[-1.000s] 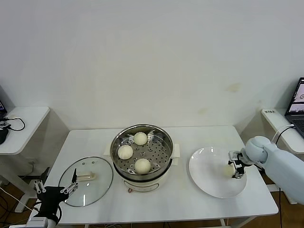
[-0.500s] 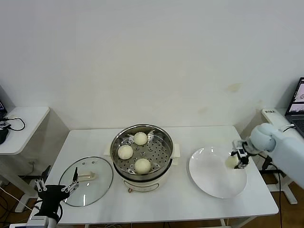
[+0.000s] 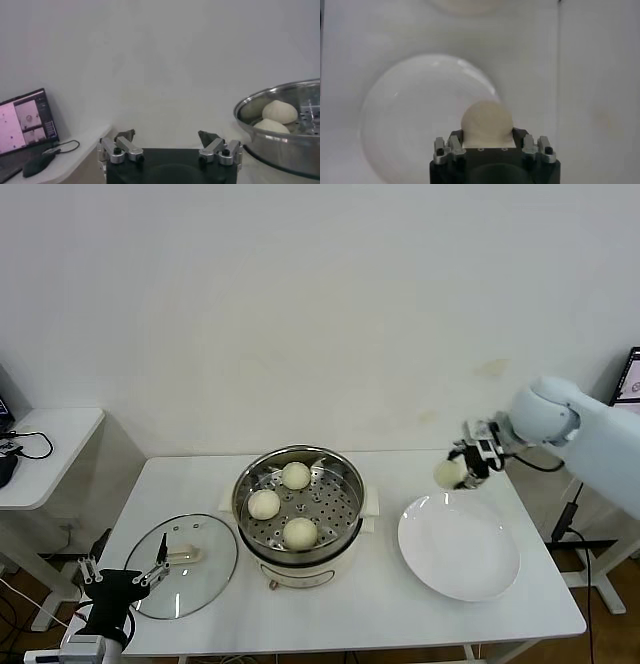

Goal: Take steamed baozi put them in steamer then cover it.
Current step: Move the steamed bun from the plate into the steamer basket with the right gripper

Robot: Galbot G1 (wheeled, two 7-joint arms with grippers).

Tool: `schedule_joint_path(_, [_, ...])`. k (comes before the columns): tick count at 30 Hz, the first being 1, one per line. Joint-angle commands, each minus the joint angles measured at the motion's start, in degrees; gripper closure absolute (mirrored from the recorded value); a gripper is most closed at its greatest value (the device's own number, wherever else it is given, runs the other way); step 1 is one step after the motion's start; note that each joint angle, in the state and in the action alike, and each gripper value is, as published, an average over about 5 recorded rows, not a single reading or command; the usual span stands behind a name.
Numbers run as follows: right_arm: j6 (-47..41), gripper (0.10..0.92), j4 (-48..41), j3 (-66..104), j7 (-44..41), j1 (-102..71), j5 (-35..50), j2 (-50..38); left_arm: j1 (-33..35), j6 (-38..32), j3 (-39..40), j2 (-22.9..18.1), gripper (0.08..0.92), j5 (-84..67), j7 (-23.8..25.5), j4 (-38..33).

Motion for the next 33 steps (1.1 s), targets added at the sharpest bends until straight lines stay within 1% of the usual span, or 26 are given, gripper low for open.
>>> schedule_joint_path(1, [-9.92,0.412,4.19,-14.89,6.26,18.42,19.10,13.48,-0.31,0.00,0.04,-0.11,0.177,0.04,-0.02,0.29])
schedule_joint_path(6, [-13.02,0.406,1.57,-15.08,9.35,15.87,23.14,20.25,-0.08,-0.05,-0.62,-0.10,0.177,-0.04,-0.05,0.60])
schedule_joint_path(12, [-16.20,0.406,-3.21,-14.88,13.16,10.73,24.31,27.93,-0.11,0.00,-1.18,-0.63,0.177,-0.06,-0.02,0.64])
schedule_joint_path(17, [-18.84,0.406,-5.19,-15.07,16.54,7.11,24.36,31.84,-0.22,-0.05,-1.16,-1.29,0.177,-0.05,-0.03,0.74])
schedule_joint_path(23, [-18.98,0.406,-7.96,-15.38,17.92,4.11,21.72,34.34,-0.59,-0.04,-1.02,-1.82,0.177,-0.04,-0.04,0.72])
schedule_joint_path(33, [-18.92,0.406,-9.72,-15.49,17.88,1.02,17.70,33.98,-1.03,-0.04,-1.08,-1.68,0.177,-0.22,-0.02,1.17])
